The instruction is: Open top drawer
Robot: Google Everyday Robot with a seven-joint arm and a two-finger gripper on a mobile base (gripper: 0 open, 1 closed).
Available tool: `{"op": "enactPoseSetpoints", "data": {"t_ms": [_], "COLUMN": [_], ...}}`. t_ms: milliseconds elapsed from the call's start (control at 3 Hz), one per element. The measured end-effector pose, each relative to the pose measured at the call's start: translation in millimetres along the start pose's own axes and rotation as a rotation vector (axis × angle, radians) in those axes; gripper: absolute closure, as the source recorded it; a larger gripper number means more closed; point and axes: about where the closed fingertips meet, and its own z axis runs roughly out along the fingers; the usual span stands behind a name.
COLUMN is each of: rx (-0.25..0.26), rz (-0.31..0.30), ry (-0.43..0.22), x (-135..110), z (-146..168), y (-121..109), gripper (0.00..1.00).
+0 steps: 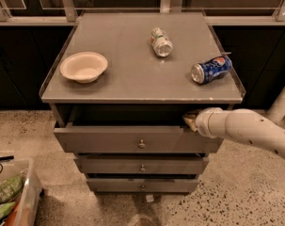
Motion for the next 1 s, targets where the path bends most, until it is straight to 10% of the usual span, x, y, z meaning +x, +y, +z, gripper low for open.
{"op": "enactPoseSetpoints", "data": {"t_ms": [1000], "rx": [-0.169], "rz": [0.037], "ry": [-0.075], "x": [-10], "z": [-30], "y": [-7], "gripper": [1.0]}}
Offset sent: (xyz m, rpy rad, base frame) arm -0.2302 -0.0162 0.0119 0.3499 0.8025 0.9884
